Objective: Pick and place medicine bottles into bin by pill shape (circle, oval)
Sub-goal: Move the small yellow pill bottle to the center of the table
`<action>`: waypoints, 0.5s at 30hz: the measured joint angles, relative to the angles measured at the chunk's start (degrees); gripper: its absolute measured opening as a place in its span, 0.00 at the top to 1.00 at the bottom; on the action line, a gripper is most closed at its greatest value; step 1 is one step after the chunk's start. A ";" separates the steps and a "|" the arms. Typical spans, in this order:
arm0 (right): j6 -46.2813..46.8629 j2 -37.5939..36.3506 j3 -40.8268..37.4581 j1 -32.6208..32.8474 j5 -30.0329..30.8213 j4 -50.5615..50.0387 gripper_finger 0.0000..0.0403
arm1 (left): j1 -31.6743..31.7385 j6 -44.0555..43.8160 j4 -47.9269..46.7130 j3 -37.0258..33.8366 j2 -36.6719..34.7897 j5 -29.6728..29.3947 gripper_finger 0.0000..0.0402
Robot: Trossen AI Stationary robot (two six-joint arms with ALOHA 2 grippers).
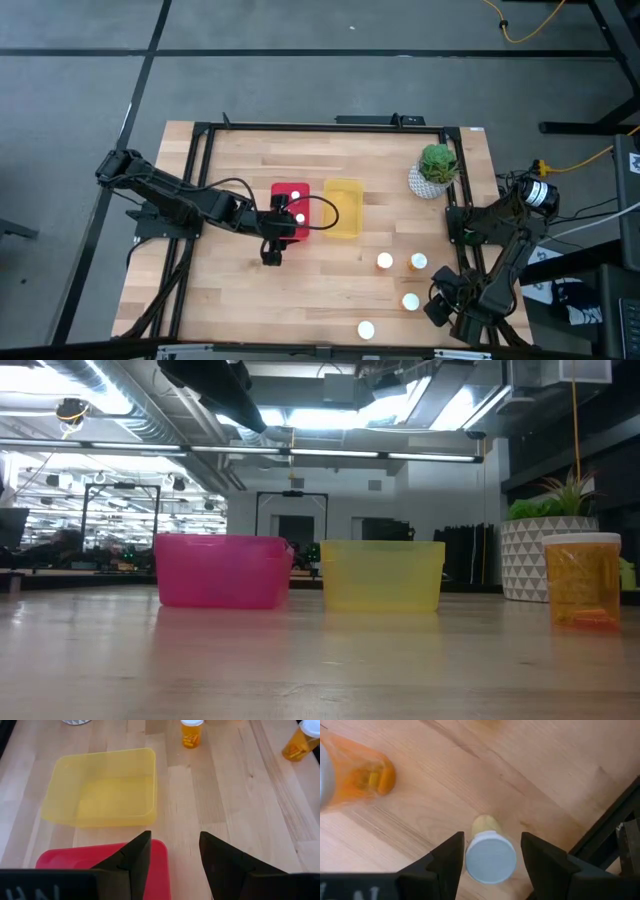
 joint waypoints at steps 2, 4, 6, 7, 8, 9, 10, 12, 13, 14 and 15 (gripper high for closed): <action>-0.03 0.00 0.00 -0.01 -0.02 0.00 0.53 | 0.00 0.00 0.00 0.00 0.00 0.02 0.60; 0.27 0.00 0.02 -0.02 -0.30 -0.02 0.57 | 0.00 0.00 0.00 0.00 0.00 0.02 0.60; 0.65 0.00 0.02 0.00 -0.37 -0.03 0.62 | 0.00 0.00 -0.01 0.00 0.00 0.02 0.60; 1.03 0.00 0.02 0.00 -0.39 -0.04 0.64 | 0.00 0.00 0.00 0.00 0.00 0.02 0.60; 1.49 0.00 0.02 0.00 -0.41 -0.06 0.66 | 0.00 0.01 -0.02 0.00 0.00 0.02 0.60; 1.71 0.00 0.02 -0.02 -0.42 -0.07 0.68 | 0.00 0.02 -0.01 0.00 0.00 0.02 0.60; 1.86 0.00 0.02 -0.02 -0.42 -0.07 0.70 | 0.00 0.02 0.00 0.00 0.00 0.02 0.60; 1.95 0.00 0.02 -0.01 -0.42 -0.07 0.73 | 0.00 0.02 -0.01 0.00 0.00 0.02 0.60; 1.95 0.00 0.02 -0.02 -0.42 -0.07 0.73 | 0.00 0.00 0.00 0.00 0.00 0.02 0.60; 1.97 0.00 0.04 -0.02 -0.42 -0.07 0.73 | 0.00 0.02 0.00 0.00 0.00 0.02 0.60; 2.00 -0.01 0.06 -0.01 -0.44 -0.08 0.73 | 0.00 0.00 0.00 0.00 0.00 0.02 0.60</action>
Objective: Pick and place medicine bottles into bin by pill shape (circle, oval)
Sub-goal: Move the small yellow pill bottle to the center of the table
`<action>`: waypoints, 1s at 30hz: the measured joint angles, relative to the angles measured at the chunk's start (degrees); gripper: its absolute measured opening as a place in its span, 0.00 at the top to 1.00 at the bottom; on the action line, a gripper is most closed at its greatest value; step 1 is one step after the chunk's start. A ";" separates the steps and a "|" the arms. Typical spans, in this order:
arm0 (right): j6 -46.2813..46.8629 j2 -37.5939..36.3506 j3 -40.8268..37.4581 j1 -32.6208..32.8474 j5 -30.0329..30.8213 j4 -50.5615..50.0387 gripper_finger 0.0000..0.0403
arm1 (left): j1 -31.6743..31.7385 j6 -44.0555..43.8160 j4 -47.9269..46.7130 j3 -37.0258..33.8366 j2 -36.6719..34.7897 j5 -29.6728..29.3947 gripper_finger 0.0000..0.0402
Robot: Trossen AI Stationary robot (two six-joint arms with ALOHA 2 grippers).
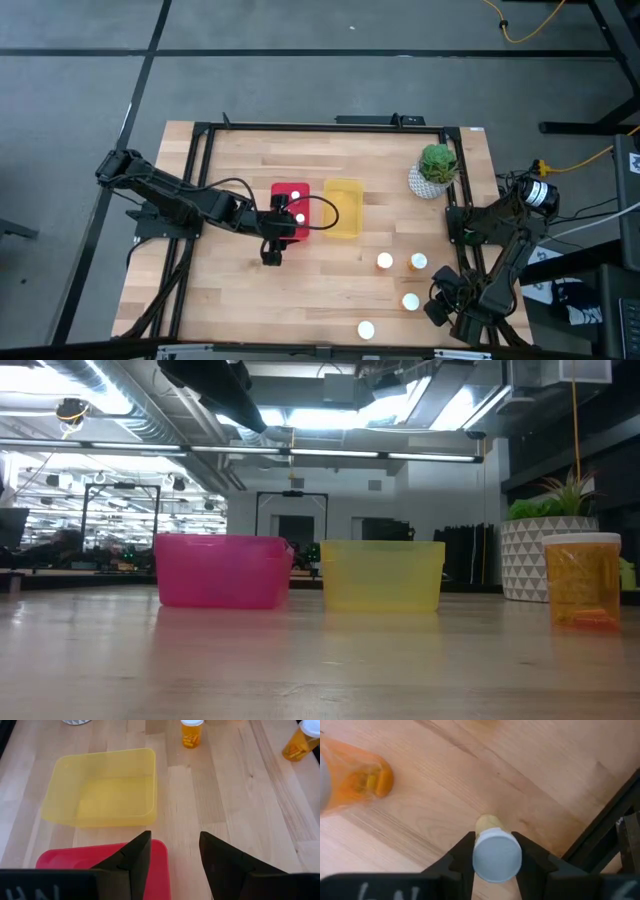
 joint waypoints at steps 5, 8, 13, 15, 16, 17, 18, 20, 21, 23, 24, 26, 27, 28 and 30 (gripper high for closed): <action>0.98 -0.29 3.50 -0.77 -0.19 -4.18 0.72 | -0.02 0.02 -0.02 0.00 0.00 0.02 0.60; -0.25 -0.34 8.60 -1.97 -0.13 -11.13 0.73 | -0.01 0.02 -0.02 0.00 0.00 0.02 0.60; -3.77 -0.38 19.67 -4.57 0.93 -24.89 0.73 | 0.00 0.04 -0.02 0.00 0.00 0.02 0.60; -6.04 -0.43 23.60 -5.96 3.40 -28.88 0.72 | -0.01 0.03 -0.02 0.00 0.00 0.02 0.60; -7.42 -0.45 25.21 -6.82 5.06 -30.07 0.72 | -0.02 0.04 -0.02 0.00 0.00 0.02 0.60; -9.08 -0.45 26.71 -7.75 6.77 -30.80 0.72 | 0.00 0.04 -0.02 0.00 0.00 0.02 0.60; -11.12 -0.45 27.98 -8.75 8.40 -30.91 0.72 | 0.00 0.04 -0.02 0.00 0.00 0.02 0.60; -15.90 -0.45 29.90 -11.29 10.08 -30.16 0.72 | -0.01 0.04 -0.02 0.00 0.00 0.02 0.60; -18.43 -0.45 30.54 -12.69 10.49 -29.26 0.73 | 0.00 0.04 -0.02 0.00 0.00 0.02 0.60; -23.92 -0.45 30.99 -15.81 10.92 -27.16 0.73 | -0.02 0.04 -0.02 0.00 0.00 0.02 0.60; -26.94 -0.45 31.02 -17.47 10.95 -25.99 0.73 | 0.00 0.04 -0.02 0.00 0.00 0.02 0.60; -33.78 -0.43 31.02 -20.99 10.97 -23.34 0.73 | 0.00 0.04 -0.02 0.00 0.00 0.02 0.60; -37.52 -0.32 31.03 -22.86 10.98 -21.74 0.73 | -0.01 0.04 -0.02 0.00 0.00 0.02 0.60; -41.43 -0.16 31.04 -24.75 10.94 -19.78 0.73 | -0.01 0.04 -0.02 0.00 0.00 0.02 0.60; -49.58 0.46 31.04 -28.58 10.97 -14.83 0.73 | 0.00 0.04 -0.02 -0.01 0.00 0.02 0.60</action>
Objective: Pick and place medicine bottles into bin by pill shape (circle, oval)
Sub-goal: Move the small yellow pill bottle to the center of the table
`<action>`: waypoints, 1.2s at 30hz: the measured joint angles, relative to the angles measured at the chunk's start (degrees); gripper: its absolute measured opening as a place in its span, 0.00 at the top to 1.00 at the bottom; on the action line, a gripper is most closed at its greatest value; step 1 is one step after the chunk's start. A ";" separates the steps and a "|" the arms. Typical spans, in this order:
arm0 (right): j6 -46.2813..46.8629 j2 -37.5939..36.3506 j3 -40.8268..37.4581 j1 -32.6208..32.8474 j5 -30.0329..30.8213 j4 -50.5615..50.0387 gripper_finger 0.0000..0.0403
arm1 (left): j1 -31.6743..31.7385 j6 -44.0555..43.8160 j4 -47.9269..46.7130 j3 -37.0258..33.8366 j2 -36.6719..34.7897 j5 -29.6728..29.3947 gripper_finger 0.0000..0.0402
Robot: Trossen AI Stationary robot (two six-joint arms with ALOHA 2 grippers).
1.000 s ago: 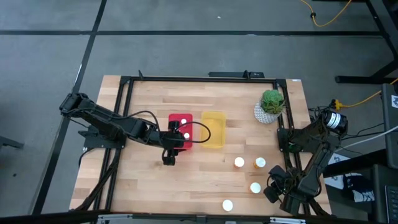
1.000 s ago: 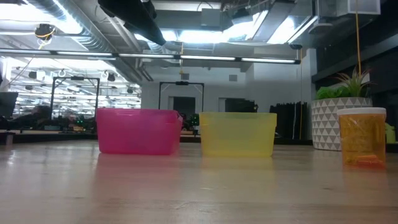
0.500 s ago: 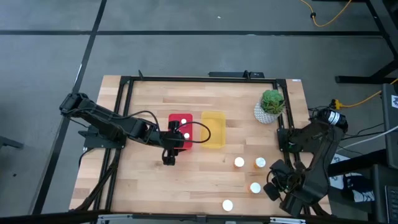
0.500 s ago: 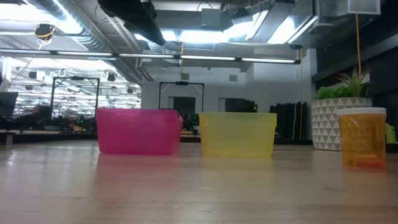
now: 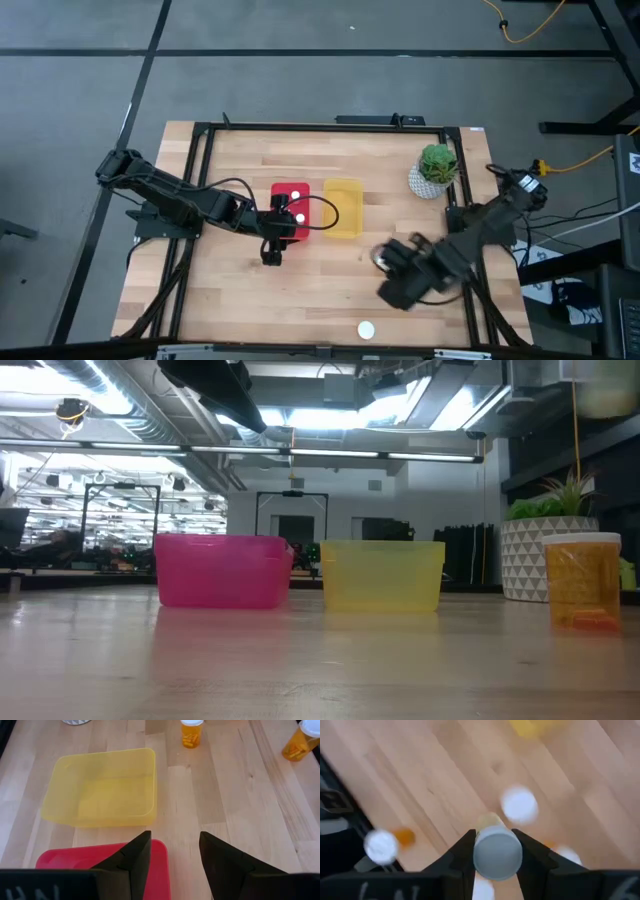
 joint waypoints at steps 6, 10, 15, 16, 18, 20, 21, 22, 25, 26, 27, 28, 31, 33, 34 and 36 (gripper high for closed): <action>-23.27 4.77 0.09 -9.51 -6.19 16.95 0.73 | -0.02 -0.04 -0.06 -0.01 0.00 0.00 0.60; -30.89 10.59 0.09 -13.37 -10.89 21.72 0.72 | -0.55 -0.02 -0.04 -0.01 0.00 -1.28 0.60; -35.27 17.91 0.07 -16.51 -12.69 24.50 0.72 | -1.73 -0.01 -0.42 -0.01 0.00 -5.84 0.60; -36.15 19.19 0.13 -17.06 -12.87 24.47 0.72 | -1.93 -0.02 -0.46 -0.01 0.00 -5.92 0.60; -36.82 21.24 0.54 -17.99 -12.99 24.60 0.72 | -2.21 0.00 -0.48 -0.01 0.00 -5.96 0.60; -37.63 22.29 0.68 -18.88 -13.02 24.68 0.72 | -2.54 -0.02 -0.47 -0.01 0.00 -5.99 0.60; -37.73 22.59 0.73 -19.31 -13.02 24.71 0.72 | -2.69 -0.02 -0.49 -0.01 0.00 -5.97 0.60; -37.74 22.74 0.76 -19.75 -13.02 24.84 0.72 | -2.83 -0.02 -0.49 -0.01 0.00 -5.97 0.60; -37.80 22.85 0.76 -20.81 -12.63 24.87 0.72 | -3.10 -0.02 -0.46 -0.01 0.00 -5.95 0.60; -37.80 22.85 0.77 -21.10 -12.35 24.87 0.72 | -3.10 -0.02 -0.48 -0.01 0.00 -5.97 0.60; -37.86 22.85 0.79 -21.40 -12.20 24.85 0.72 | -3.08 -0.02 -0.46 -0.01 0.00 -5.97 0.60; -38.02 22.85 0.79 -21.68 -12.19 24.87 0.72 | -3.06 -0.02 -0.46 -0.01 0.00 -5.99 0.60; -39.21 22.85 0.76 -22.36 -12.09 24.91 0.72 | -3.06 -0.02 -0.46 -0.01 0.00 -5.99 0.60; -39.26 22.85 0.46 -22.70 -12.06 25.26 0.72 | -3.06 -0.03 -0.46 -0.01 0.00 -5.99 0.60; -39.25 22.85 0.42 -22.79 -12.03 25.24 0.72 | -3.06 -0.07 -0.46 -0.01 0.00 -5.99 0.60; -39.12 22.85 0.42 -22.95 -12.03 25.63 0.72 | -3.06 -0.08 -0.46 -0.01 0.00 -5.99 0.60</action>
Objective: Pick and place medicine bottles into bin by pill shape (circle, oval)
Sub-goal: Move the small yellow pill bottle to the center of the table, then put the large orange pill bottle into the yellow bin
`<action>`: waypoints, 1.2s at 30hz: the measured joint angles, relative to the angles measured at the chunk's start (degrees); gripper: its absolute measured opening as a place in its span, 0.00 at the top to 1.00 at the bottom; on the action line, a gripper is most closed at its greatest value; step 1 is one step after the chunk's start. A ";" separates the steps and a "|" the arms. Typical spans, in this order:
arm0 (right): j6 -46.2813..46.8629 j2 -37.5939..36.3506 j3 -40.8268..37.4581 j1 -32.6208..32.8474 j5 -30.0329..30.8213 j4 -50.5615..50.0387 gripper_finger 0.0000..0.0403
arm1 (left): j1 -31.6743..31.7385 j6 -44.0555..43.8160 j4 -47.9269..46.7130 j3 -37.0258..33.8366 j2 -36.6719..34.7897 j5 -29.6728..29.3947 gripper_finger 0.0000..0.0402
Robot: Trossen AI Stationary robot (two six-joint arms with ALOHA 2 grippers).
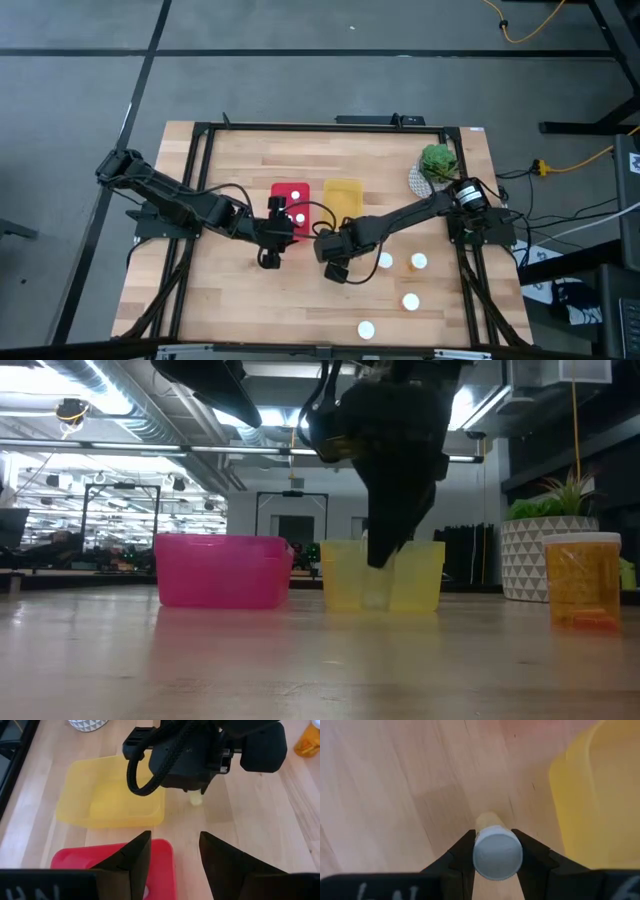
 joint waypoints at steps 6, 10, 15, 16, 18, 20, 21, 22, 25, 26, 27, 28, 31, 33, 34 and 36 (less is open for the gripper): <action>-0.15 0.00 0.00 -0.09 0.00 0.06 0.66 | 0.00 -0.05 0.02 0.00 0.00 0.00 0.60; -0.16 0.00 0.00 -0.09 0.02 0.15 0.61 | 0.00 -0.07 0.02 0.00 0.00 0.00 0.60; -0.18 0.00 -0.03 -0.09 0.02 1.23 0.58 | 0.00 -0.09 0.02 0.00 0.00 0.00 0.60; -0.18 0.00 -0.02 -0.09 0.02 1.35 0.58 | 0.00 -0.11 0.02 0.00 0.00 0.00 0.60; 0.04 0.00 0.35 -0.11 0.04 1.00 0.57 | 0.00 -0.11 0.02 0.00 0.00 0.00 0.60; 0.02 0.00 1.68 -0.13 0.04 0.13 0.57 | 0.00 -0.13 0.03 0.00 0.00 0.00 0.60; 0.00 -0.04 2.67 -0.13 0.08 -0.14 0.57 | 0.00 -0.14 0.04 0.00 0.00 0.00 0.60; 0.00 -0.04 3.68 -0.13 0.34 -0.60 0.57 | 0.00 -0.16 0.04 0.00 0.00 0.00 0.60; -0.15 -0.04 7.99 0.10 3.76 -6.59 0.57 | 0.00 -0.35 0.07 0.00 0.00 0.00 0.60; -0.13 -0.06 9.68 0.45 5.48 -9.54 0.57 | 0.00 -0.85 0.06 0.00 0.00 0.01 0.60; 0.03 -0.11 11.36 0.74 7.49 -12.86 0.57 | 0.00 -1.32 0.07 0.00 0.00 0.02 0.60; 0.21 -0.11 13.00 1.17 9.50 -16.60 0.57 | 0.00 -1.52 0.05 0.00 0.00 0.02 0.60; 3.17 -0.11 17.35 3.19 13.30 -27.53 0.57 | 0.00 -1.58 0.06 0.00 0.00 0.00 0.60; 5.61 -0.22 19.44 4.71 13.47 -34.18 0.57 | 0.00 -1.62 0.07 0.00 0.00 0.00 0.60; 7.22 -0.22 20.23 5.69 13.44 -37.58 0.57 | 0.00 -1.62 0.07 0.00 0.00 0.00 0.60; 11.00 -0.22 21.02 7.89 13.53 -43.69 0.57 | 0.00 -1.64 0.05 0.00 0.00 0.01 0.60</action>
